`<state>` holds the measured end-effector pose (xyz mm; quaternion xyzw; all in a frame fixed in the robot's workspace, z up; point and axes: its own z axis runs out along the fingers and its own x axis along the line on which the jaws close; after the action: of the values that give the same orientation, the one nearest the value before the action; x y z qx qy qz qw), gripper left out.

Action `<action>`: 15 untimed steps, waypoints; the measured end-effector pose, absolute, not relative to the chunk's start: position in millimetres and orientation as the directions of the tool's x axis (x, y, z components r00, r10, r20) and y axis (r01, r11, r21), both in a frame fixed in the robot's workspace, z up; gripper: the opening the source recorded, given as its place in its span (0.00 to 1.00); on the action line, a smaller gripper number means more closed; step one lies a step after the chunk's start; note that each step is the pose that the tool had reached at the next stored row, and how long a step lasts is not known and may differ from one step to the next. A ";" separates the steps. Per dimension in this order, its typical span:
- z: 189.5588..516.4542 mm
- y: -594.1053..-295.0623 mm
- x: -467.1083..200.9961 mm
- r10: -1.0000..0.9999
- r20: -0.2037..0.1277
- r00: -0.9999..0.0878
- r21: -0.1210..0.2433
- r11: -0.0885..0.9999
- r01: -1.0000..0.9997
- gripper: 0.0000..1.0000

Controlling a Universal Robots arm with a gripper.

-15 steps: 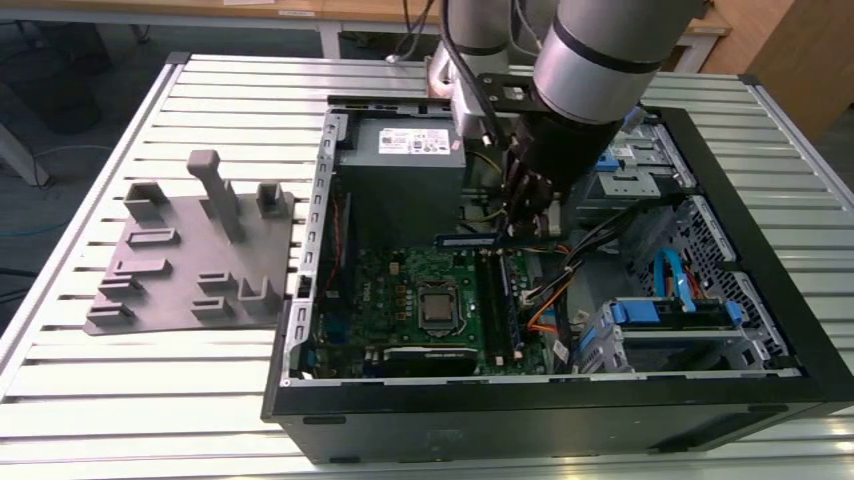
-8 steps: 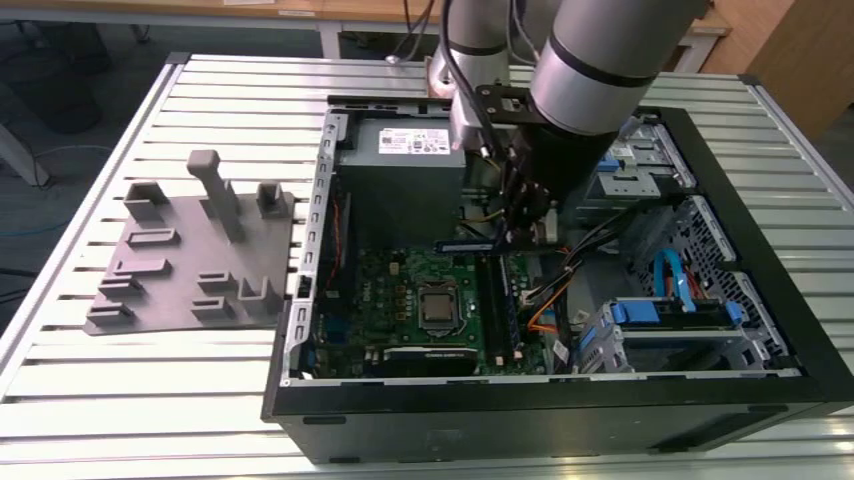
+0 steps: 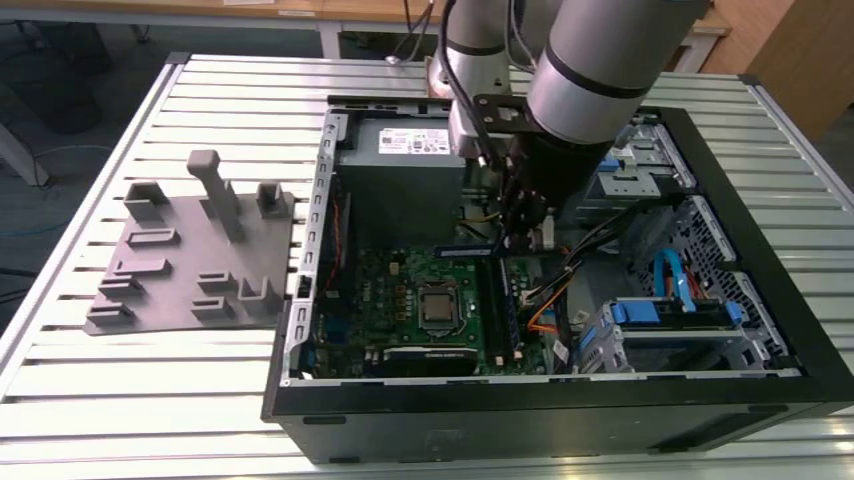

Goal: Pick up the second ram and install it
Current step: 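Pick up the second ram and move it above second insertion slot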

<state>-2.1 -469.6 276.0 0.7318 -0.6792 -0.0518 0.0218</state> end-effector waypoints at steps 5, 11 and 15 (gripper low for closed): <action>274.7 -478.4 -15.0 -0.996 -0.045 0.072 0.102 -0.076 -0.992 0.11; 271.0 -489.3 -18.9 -0.996 -0.044 0.072 0.102 -0.076 -0.992 0.11; 271.0 -489.3 -18.9 -0.996 -0.044 0.072 0.102 -0.076 -0.992 0.11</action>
<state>-18.9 -489.3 271.0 0.7318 -0.6793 -0.0506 0.0225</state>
